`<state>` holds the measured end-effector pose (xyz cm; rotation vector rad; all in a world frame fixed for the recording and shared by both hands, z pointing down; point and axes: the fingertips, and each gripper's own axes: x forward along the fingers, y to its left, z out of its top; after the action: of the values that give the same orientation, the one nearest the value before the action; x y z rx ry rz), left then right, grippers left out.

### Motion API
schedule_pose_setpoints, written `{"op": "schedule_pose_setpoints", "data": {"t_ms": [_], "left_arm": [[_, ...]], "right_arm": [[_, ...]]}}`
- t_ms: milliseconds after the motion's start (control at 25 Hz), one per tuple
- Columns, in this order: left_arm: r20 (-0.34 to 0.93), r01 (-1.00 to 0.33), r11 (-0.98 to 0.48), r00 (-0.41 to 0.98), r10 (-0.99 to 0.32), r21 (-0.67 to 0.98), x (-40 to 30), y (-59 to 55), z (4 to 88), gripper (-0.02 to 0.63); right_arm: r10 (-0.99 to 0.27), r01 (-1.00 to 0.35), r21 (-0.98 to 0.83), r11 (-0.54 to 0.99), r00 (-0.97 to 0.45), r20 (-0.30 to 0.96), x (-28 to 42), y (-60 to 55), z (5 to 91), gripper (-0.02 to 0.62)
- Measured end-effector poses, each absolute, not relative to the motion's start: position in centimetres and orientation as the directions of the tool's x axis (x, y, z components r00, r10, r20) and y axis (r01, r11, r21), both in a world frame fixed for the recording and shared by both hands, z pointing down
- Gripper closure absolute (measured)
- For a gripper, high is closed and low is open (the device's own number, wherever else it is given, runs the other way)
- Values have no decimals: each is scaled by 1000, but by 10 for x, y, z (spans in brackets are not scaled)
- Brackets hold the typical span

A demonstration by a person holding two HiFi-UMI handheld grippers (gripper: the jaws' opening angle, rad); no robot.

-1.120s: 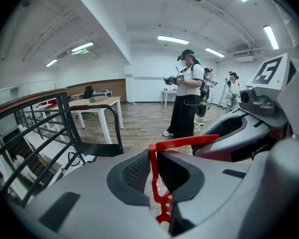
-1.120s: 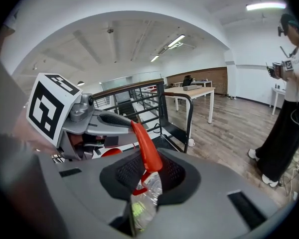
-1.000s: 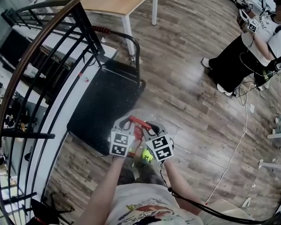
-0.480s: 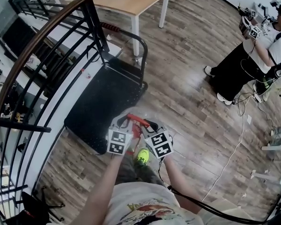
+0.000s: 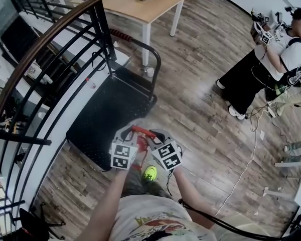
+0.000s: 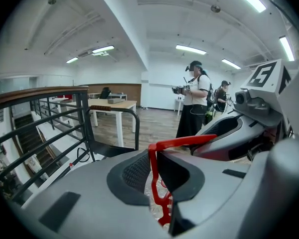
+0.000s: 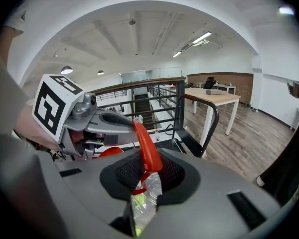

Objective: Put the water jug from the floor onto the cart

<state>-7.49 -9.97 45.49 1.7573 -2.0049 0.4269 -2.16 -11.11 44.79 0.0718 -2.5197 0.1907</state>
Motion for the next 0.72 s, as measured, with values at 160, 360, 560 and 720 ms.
{"op": "schedule_pose_setpoints", "data": {"t_ms": [160, 360, 560, 720], "left_arm": [[505, -986, 152, -99, -857, 64, -101, -103, 453, 569], [502, -984, 160, -101, -859, 75, -134, -102, 456, 569], [498, -982, 174, -116, -860, 72, -154, -104, 450, 568], [515, -980, 181, -113, -850, 83, -216, -106, 453, 568]], "right_arm": [[8, -84, -128, 988, -809, 588, -47, -113, 447, 526], [26, -68, -133, 989, -800, 600, -80, -112, 450, 526], [53, -31, -132, 991, -806, 589, -102, -115, 449, 526], [73, -6, -128, 992, -789, 611, -166, -118, 452, 526]]}}
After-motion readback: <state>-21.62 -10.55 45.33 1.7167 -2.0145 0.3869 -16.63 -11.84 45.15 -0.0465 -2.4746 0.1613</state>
